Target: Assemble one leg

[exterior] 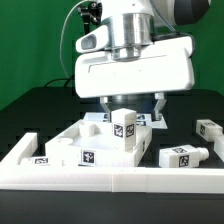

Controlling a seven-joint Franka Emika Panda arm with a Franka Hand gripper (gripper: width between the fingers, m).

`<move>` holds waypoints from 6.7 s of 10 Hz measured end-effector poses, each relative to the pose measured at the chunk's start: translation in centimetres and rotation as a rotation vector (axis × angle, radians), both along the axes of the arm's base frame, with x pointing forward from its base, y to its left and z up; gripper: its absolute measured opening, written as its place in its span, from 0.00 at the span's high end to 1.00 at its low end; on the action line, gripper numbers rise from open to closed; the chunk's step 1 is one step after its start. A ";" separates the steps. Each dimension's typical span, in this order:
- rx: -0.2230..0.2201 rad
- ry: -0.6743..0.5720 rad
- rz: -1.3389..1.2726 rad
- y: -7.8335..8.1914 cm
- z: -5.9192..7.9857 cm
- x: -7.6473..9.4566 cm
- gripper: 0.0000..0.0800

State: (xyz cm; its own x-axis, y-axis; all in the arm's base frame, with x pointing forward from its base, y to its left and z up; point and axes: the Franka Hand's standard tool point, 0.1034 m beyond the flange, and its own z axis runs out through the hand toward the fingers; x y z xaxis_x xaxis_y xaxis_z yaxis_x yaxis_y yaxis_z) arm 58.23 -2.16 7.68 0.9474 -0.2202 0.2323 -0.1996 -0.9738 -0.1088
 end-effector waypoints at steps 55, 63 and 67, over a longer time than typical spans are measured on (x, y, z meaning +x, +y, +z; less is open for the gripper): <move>-0.233 0.051 0.842 3.6 -0.5 0.6 0.64; -0.037 0.078 0.048 4.9 -0.7 0.6 0.64; -0.134 0.079 0.428 6.4 -0.3 0.3 0.21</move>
Offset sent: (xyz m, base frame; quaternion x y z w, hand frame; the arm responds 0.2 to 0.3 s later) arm 0.0000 0.0000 0.0000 0.0000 0.0000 -0.1296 0.9916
